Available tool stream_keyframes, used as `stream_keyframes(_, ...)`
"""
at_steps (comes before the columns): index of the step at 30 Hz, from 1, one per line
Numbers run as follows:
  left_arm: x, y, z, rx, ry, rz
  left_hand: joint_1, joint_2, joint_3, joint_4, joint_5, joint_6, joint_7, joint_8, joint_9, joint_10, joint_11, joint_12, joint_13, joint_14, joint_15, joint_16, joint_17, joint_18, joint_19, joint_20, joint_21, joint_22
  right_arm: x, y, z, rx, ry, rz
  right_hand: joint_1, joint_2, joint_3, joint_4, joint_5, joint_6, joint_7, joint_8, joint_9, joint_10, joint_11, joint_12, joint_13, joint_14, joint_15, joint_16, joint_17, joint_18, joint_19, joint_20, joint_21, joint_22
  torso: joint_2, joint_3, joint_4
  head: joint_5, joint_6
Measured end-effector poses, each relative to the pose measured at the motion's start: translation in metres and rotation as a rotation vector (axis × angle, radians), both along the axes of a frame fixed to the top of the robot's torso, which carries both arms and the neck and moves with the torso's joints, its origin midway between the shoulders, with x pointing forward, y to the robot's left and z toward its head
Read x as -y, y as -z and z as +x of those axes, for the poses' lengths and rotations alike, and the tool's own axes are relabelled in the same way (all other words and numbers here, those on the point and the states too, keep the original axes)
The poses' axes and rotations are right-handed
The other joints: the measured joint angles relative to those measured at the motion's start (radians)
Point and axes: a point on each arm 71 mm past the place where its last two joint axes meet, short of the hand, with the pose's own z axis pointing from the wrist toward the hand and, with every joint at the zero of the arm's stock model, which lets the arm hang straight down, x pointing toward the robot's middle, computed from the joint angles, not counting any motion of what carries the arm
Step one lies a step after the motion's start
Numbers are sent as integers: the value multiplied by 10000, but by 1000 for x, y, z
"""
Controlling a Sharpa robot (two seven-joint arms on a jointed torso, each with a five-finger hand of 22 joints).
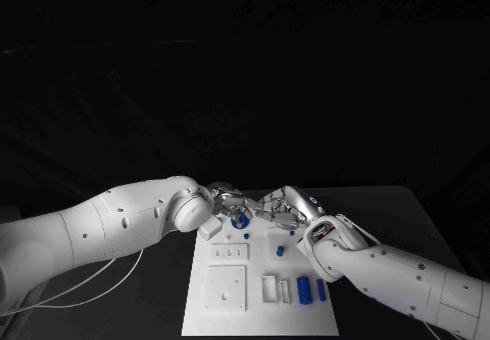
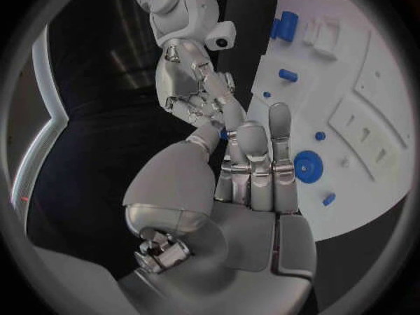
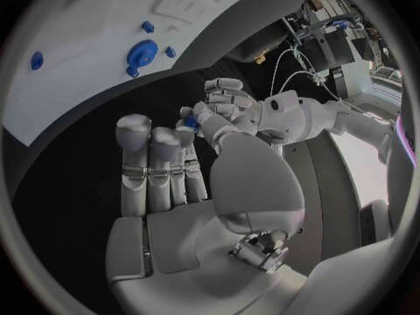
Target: Assemble the parts on the task board
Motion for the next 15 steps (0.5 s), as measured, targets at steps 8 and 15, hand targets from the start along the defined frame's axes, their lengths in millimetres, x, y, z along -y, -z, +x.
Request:
stream_keyframes(8,0,1,-1,-30,8,78,17,-7,-66,65,-17,25,-4,0,-13,1,-2,-202,-119,-44,39,-114,-78,0,0,0,-121,30,1,1,0,-25,-127,-73,-425,25,556,-505,-29,38,38,2,-281,1,1,-48,56,0,0,-41,63,-1,20,-53,0,0,1,-2,-1,12,-13)
stream_keyframes(15,0,2,-1,-53,16,143,70,-5,-67,64,-18,53,-30,-1,-30,3,-3,-202,-122,-44,39,-114,-78,0,0,0,-121,30,1,1,0,-33,-191,-114,-511,29,633,-579,-30,42,36,3,-381,2,1,-49,92,0,0,-84,95,-1,20,-52,0,0,1,-2,1,-2,-21)
